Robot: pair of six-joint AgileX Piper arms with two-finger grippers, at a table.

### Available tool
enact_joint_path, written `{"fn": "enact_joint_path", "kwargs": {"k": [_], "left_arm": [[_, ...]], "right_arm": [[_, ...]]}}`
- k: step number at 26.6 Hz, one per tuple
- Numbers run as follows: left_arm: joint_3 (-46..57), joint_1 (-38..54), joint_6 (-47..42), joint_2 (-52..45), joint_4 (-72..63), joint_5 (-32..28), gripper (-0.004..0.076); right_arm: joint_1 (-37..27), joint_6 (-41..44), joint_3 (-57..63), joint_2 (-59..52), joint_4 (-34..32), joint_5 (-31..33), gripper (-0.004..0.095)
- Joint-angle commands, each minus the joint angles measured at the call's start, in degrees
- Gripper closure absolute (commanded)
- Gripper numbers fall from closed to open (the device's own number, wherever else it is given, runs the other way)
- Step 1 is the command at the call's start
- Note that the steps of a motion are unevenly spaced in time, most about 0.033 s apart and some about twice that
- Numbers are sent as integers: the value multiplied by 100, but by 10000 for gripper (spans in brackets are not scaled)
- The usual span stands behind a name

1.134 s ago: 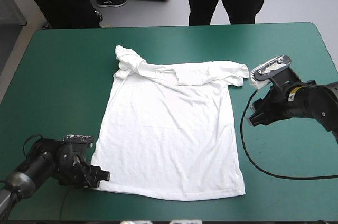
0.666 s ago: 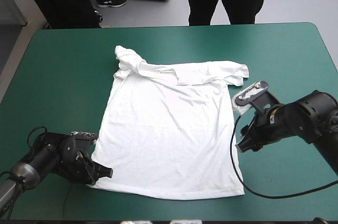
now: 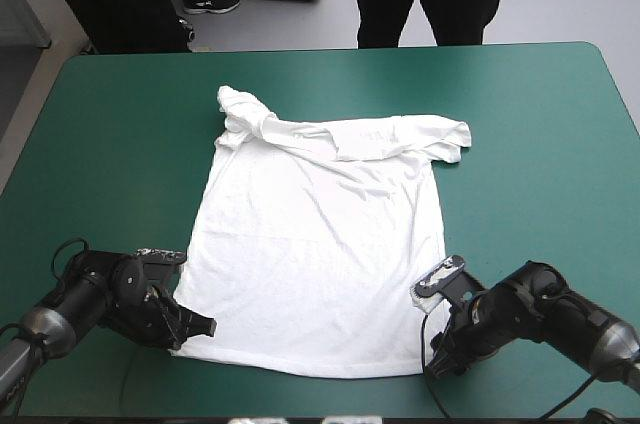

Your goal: Fold the cloth

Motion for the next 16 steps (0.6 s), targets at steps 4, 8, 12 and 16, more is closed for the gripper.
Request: {"fn": "enact_joint_path", "kwargs": {"k": [4,8,12,16], "left_arm": [[156,-32,29,161,-367,-418,741],[156,-32,29,161,-399,-408,741],[156,-32,29,161,-459,-408,741],[134,-32,29,161,-516,-428,741]], "right_arm": [[121,325,36,870,-107,-506,317],[121,307,36,1133,-60,-456,334],[121,247,36,1143,17,-442,537],[121,247,36,1143,86,-464,843]]}}
